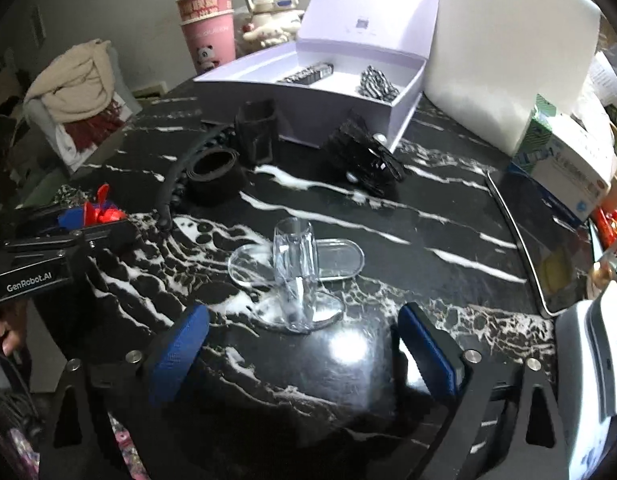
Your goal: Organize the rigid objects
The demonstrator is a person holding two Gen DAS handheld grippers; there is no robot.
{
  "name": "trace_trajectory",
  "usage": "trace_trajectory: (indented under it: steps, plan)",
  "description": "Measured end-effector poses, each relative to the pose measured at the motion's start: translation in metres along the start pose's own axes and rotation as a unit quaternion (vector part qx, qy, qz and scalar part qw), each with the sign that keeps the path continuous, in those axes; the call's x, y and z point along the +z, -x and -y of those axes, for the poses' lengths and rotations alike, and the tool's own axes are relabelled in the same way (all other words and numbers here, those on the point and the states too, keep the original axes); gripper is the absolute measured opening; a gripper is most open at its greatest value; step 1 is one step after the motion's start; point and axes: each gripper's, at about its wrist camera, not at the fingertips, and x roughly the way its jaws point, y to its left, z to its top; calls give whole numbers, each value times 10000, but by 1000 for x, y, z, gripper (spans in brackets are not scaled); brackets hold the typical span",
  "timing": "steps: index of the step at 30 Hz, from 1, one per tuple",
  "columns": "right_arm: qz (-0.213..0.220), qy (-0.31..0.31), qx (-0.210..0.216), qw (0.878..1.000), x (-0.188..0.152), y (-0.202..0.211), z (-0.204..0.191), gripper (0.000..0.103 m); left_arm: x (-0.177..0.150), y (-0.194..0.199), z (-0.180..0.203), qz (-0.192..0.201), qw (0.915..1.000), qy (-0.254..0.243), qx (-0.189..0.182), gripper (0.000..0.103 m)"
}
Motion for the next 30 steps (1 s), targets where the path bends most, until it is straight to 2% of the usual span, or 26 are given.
trace_trajectory:
  steps: [3, 6, 10, 11, 12, 13, 15, 16, 30]
  plan:
    - [-5, -71, 24, 10000, 5, -10, -1, 97, 0, 0, 0, 3, 10000, -12, 2, 40]
    - [48, 35, -143, 9999, 8, -16, -5, 97, 0, 0, -2, 6, 10000, 13, -6, 40]
    - [24, 202, -105, 9997, 13, -21, -8, 95, 0, 0, -3, -15, 10000, 54, -15, 40]
    - [43, 220, -122, 9997, 13, -21, -9, 91, 0, 0, -4, -11, 10000, 63, -15, 40]
    - [110, 257, -183, 9994, 13, -19, -9, 77, 0, 0, -4, -8, 10000, 63, -4, 40]
    - [152, 237, -142, 9995, 13, -17, -8, 68, 0, 0, -4, -8, 10000, 60, 3, 40]
    - [159, 231, -77, 9996, 12, -15, -8, 67, 0, 0, -4, -9, 10000, 62, 3, 40]
    - [278, 290, -42, 9992, 11, -12, -9, 53, 0, 0, -4, -9, 10000, 67, -4, 40]
    - [445, 203, -78, 9988, 5, -2, -9, 54, 0, 0, -5, -38, 9999, 137, -53, 40]
